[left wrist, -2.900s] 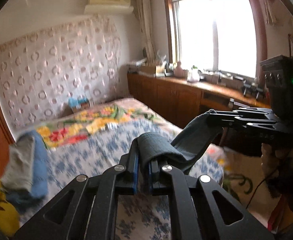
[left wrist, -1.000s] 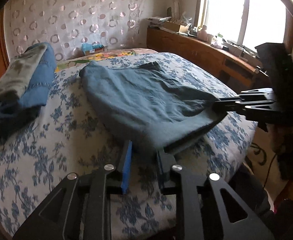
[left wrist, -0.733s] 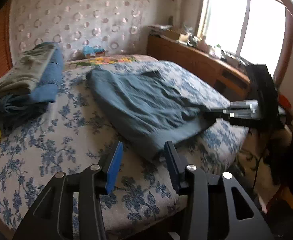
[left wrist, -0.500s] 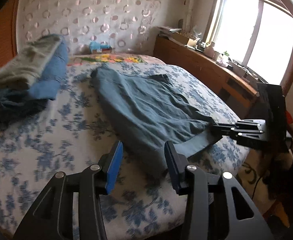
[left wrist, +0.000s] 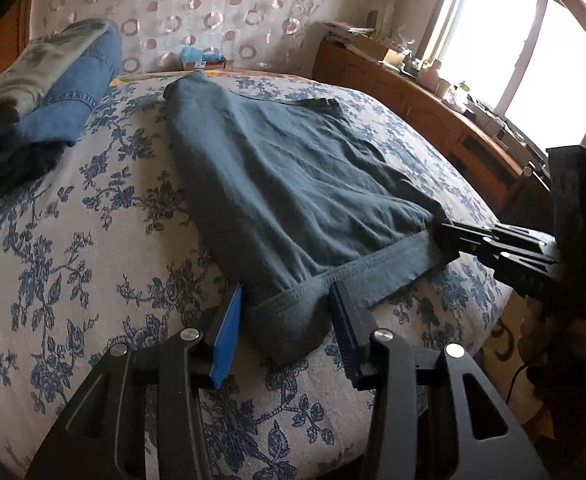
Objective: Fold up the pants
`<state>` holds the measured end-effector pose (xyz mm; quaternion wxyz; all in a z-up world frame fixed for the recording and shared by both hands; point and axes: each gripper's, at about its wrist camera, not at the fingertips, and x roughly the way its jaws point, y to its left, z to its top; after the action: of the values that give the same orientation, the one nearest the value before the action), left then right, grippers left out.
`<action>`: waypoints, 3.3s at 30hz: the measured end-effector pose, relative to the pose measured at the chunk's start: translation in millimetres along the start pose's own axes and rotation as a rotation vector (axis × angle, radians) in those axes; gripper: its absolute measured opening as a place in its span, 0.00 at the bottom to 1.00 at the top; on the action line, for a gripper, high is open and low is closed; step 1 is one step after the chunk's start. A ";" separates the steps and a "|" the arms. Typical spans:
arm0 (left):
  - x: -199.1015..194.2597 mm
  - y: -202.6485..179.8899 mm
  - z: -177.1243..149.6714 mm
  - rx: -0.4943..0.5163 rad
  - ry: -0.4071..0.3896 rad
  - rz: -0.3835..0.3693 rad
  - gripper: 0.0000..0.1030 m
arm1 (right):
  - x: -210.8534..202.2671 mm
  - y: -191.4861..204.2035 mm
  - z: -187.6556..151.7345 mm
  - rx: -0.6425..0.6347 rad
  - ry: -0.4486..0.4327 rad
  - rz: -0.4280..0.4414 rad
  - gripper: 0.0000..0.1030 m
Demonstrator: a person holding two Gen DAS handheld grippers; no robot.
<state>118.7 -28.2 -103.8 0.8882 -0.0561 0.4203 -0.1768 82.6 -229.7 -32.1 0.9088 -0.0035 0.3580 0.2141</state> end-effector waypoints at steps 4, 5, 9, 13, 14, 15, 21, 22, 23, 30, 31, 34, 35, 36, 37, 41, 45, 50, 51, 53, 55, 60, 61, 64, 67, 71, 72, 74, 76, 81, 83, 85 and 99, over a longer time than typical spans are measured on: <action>-3.2 -2.5 -5.4 -0.013 -0.011 0.007 0.43 | -0.3 -1.6 -4.5 0.006 -0.021 0.001 0.10; -4.0 -3.5 -6.7 -0.012 -0.014 0.010 0.43 | -0.4 -2.0 -5.9 0.007 -0.026 0.002 0.10; -6.1 -6.8 -10.5 -0.004 -0.028 0.020 0.43 | -1.1 -4.7 -10.2 0.014 -0.044 0.011 0.10; -6.6 -6.8 -10.4 -0.006 -0.034 0.027 0.41 | -1.2 -5.2 -12.8 0.018 -0.058 0.013 0.10; -6.8 -6.7 -10.6 -0.005 -0.034 0.031 0.37 | -1.3 -5.0 -13.7 0.018 -0.063 0.011 0.10; -6.2 -6.6 -10.1 -0.006 -0.033 0.031 0.34 | -1.3 -5.0 -14.5 0.018 -0.068 0.010 0.10; -8.4 -6.3 -10.2 -0.017 -0.040 0.012 0.24 | -1.2 -6.6 -18.1 0.035 -0.082 0.017 0.10; -9.9 -6.9 -10.0 -0.020 -0.047 0.010 0.23 | -1.2 -5.7 -18.3 0.030 -0.082 0.013 0.10; -12.2 -7.7 -9.5 -0.025 -0.053 0.007 0.22 | -1.6 -3.9 -18.0 0.020 -0.078 0.008 0.10; -47.1 -20.2 -2.9 -0.005 -0.116 -0.029 0.19 | -25.7 0.5 -12.4 0.026 -0.094 0.050 0.10; -51.6 -22.4 -2.5 0.002 -0.123 -0.031 0.19 | -30.7 2.2 -12.2 0.021 -0.101 0.054 0.10; -61.5 -26.8 -2.9 0.019 -0.136 -0.031 0.19 | -40.8 6.1 -13.8 0.011 -0.108 0.060 0.10; -64.7 -28.0 -3.5 0.022 -0.137 -0.037 0.19 | -43.3 7.3 -14.7 0.010 -0.108 0.061 0.10; -67.1 -28.5 -4.4 0.024 -0.139 -0.039 0.19 | -46.0 7.9 -15.7 0.009 -0.111 0.066 0.10; -68.0 -28.4 -4.9 0.026 -0.140 -0.038 0.19 | -48.6 8.4 -17.7 0.009 -0.113 0.070 0.10; -78.1 -30.7 -8.0 0.036 -0.147 -0.039 0.19 | -60.2 6.2 -21.4 0.021 -0.125 0.091 0.10; -88.2 -37.0 -7.7 0.059 -0.163 -0.035 0.19 | -71.1 6.0 -25.2 0.018 -0.139 0.100 0.10; -99.0 -45.1 -5.2 0.084 -0.182 -0.040 0.19 | -82.5 7.6 -27.4 0.004 -0.151 0.103 0.10; -99.7 -45.7 -4.5 0.087 -0.185 -0.041 0.19 | -83.6 7.4 -27.0 0.003 -0.155 0.102 0.10; -98.5 -44.7 -1.8 0.090 -0.188 -0.041 0.19 | -83.6 6.6 -24.3 -0.003 -0.163 0.103 0.10; -96.6 -42.7 2.1 0.089 -0.189 -0.040 0.19 | -82.2 8.0 -22.3 -0.006 -0.166 0.101 0.10; -85.8 -34.2 26.1 0.084 -0.194 -0.037 0.19 | -67.6 2.1 3.3 -0.018 -0.172 0.102 0.10; -83.0 -32.3 33.2 0.082 -0.197 -0.034 0.19 | -63.9 1.5 8.7 -0.021 -0.175 0.101 0.10; -74.1 -25.9 51.7 0.075 -0.197 -0.023 0.19 | -48.0 -3.5 28.7 -0.018 -0.173 0.094 0.10; -61.5 -18.9 69.3 0.072 -0.192 -0.007 0.19 | -26.8 -11.8 46.8 -0.001 -0.155 0.090 0.10; -40.8 -6.1 87.2 0.066 -0.172 0.009 0.19 | 3.2 -18.8 64.3 0.010 -0.128 0.088 0.10; -34.1 -2.1 92.0 0.063 -0.164 0.012 0.19 | 12.4 -20.6 68.7 0.012 -0.121 0.087 0.10; -26.8 2.6 97.2 0.058 -0.157 0.016 0.19 | 23.4 -22.0 76.0 0.012 -0.110 0.087 0.10; -19.5 7.4 102.6 0.056 -0.148 0.013 0.19 | 34.3 -22.9 84.0 0.015 -0.100 0.087 0.10; -3.9 15.9 113.2 0.064 -0.134 0.025 0.19 | 54.7 -27.6 97.7 0.018 -0.082 0.092 0.10; 1.6 18.3 115.8 0.069 -0.127 0.027 0.19 | 63.7 -29.9 101.9 0.016 -0.072 0.092 0.10; 6.6 19.3 116.8 0.079 -0.116 0.018 0.19 | 72.6 -31.3 106.2 0.020 -0.059 0.092 0.10; -4.3 42.9 111.5 0.097 -0.098 0.043 0.45 | 63.5 -40.5 114.2 0.006 -0.079 0.042 0.24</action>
<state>213.1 7.9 -39.9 0.9129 -0.0125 0.3685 -0.1748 214.0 -223.7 5.5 0.9175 0.0154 0.3225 0.2322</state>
